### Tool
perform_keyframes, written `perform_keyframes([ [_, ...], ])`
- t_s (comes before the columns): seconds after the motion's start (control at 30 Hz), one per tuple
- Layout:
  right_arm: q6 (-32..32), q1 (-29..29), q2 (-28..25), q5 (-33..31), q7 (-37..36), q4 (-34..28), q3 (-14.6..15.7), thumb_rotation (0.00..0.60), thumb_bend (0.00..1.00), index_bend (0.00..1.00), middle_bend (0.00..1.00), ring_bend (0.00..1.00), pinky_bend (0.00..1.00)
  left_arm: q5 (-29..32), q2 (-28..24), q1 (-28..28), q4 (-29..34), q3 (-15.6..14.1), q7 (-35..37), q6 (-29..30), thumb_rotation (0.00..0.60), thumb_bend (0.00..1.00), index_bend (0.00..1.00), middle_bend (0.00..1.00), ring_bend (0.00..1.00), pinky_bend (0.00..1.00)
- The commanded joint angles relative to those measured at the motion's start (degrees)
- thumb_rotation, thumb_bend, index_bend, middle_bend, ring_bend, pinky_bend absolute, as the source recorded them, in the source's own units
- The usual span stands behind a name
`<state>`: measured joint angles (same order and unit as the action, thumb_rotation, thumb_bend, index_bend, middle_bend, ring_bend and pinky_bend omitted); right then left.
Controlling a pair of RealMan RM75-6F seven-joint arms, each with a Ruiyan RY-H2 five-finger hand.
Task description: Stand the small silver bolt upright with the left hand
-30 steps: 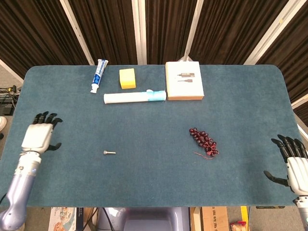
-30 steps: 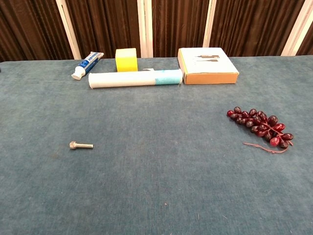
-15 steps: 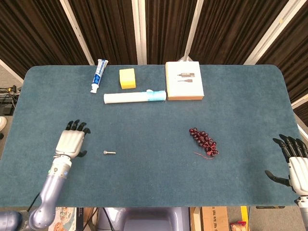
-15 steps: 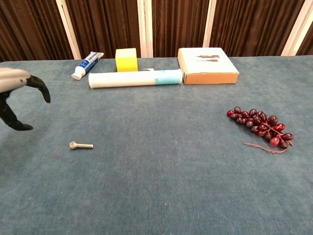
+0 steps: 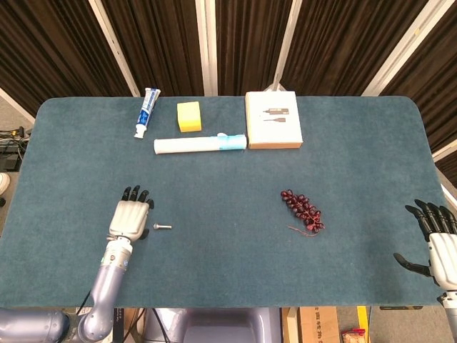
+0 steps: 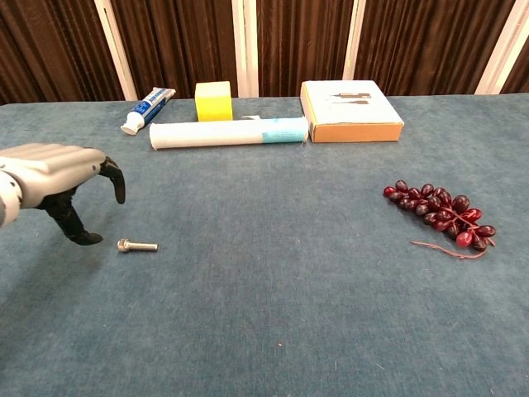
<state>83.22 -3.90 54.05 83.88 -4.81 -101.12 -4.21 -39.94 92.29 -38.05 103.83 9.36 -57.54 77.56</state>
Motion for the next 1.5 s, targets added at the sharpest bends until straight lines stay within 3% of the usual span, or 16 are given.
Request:
perform_keyframes([
  [0.03, -0.1, 0.0, 0.0, -0.1, 0.1, 0.0, 0.0, 0.600, 0.15, 0.17, 0.11, 0.06, 0.00, 0.4, 1.8, -0.8, -1.4, 0.1, -0.4, 0.5, 0.600, 0.36, 0.38, 0.13, 0.00, 0.00],
  [0.73, -0.4, 0.0, -0.1, -0.8, -0.7, 0.4, -0.2, 0.600, 0.15, 0.17, 0.11, 0.06, 0.00, 0.5, 11.0, -3.1, -7.4, -0.1, -2.7, 2.7, 0.600, 0.37, 0.42, 0.15, 0.00, 0.00],
  [1.27, -0.7, -0.1, -0.1, -1.3, -1.4, 0.7, -0.5, 0.600, 0.15, 0.17, 0.11, 0.06, 0.00, 0.6, 13.7, -3.4, -10.4, -0.6, -2.7, 1.6, 0.600, 0.42, 0.47, 0.17, 0.00, 0.00],
  [1.5, -0.8, -0.1, -0.1, -1.2, -1.7, 0.9, -0.5, 0.600, 0.15, 0.17, 0.11, 0.06, 0.00, 0.2, 14.2, -3.2, -11.0, -0.5, -2.3, 1.5, 0.600, 0.49, 0.51, 0.19, 0.00, 0.00],
])
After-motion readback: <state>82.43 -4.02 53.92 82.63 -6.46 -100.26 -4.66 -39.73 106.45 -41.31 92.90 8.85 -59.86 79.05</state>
